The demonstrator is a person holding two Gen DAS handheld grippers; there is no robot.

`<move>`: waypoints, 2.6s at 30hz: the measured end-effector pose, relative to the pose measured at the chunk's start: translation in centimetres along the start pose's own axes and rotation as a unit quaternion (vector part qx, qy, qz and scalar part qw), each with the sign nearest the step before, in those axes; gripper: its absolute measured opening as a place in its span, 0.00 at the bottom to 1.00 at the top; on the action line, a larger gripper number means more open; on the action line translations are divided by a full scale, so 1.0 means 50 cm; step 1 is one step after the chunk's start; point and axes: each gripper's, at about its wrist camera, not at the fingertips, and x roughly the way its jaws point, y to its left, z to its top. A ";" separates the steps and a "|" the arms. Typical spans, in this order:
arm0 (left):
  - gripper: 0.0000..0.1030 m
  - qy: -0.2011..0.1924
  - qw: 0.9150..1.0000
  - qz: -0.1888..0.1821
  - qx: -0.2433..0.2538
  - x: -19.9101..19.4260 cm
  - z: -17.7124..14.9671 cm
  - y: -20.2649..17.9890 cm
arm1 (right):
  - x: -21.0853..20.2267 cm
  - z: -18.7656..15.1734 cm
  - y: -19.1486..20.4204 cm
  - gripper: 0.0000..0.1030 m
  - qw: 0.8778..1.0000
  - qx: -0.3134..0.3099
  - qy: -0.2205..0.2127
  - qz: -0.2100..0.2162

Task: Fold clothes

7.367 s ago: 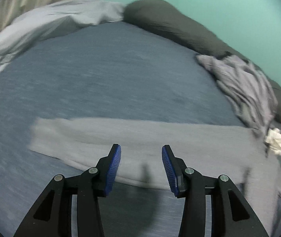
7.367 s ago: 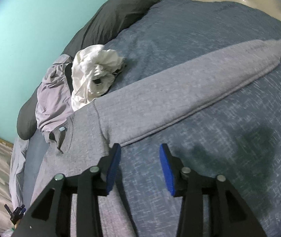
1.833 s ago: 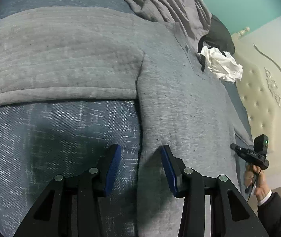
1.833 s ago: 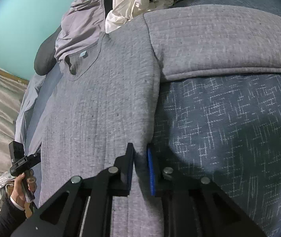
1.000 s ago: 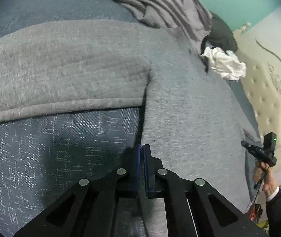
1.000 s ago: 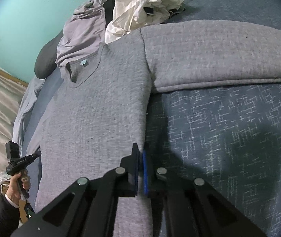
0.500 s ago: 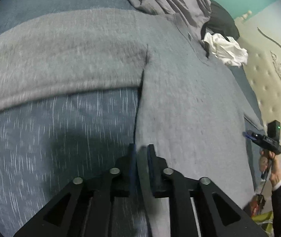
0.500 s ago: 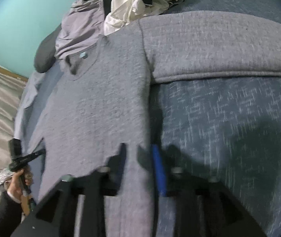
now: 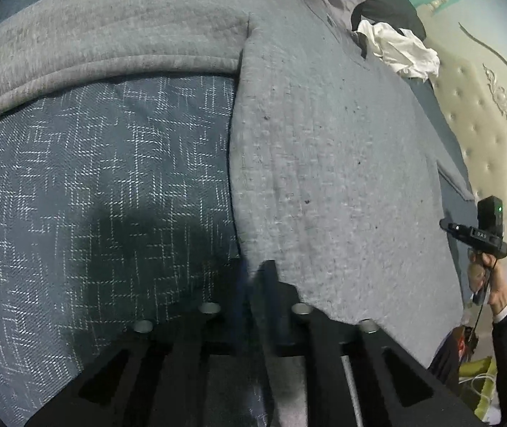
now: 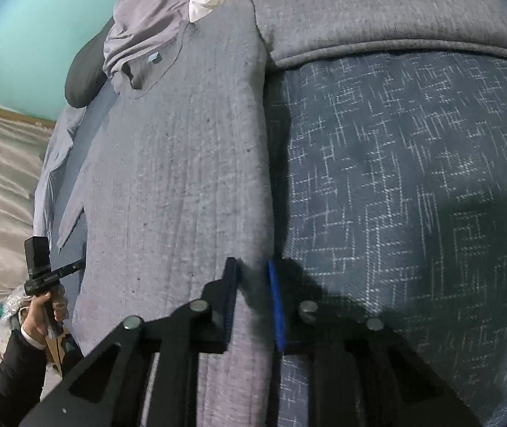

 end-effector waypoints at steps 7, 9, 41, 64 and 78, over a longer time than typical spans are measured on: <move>0.04 -0.009 1.000 0.010 0.001 -0.010 -0.007 0.006 | -0.019 -0.006 -0.006 0.03 1.000 -0.008 -0.025 -0.016; 0.04 -0.006 1.000 0.013 0.000 -0.007 -0.006 0.006 | -0.016 -0.015 -0.016 0.03 1.000 -0.002 -0.022 -0.017; 0.30 0.043 0.999 -0.001 0.021 -0.072 -0.147 -0.042 | -0.065 -0.110 0.036 0.25 0.998 -0.010 0.058 0.024; 0.30 0.068 0.997 0.016 0.020 -0.088 -0.251 -0.038 | -0.070 -0.183 0.025 0.25 0.996 0.021 0.084 -0.002; 0.06 0.050 0.998 0.008 0.022 -0.131 -0.263 -0.026 | -0.082 -0.192 0.063 0.04 0.998 -0.014 0.058 -0.007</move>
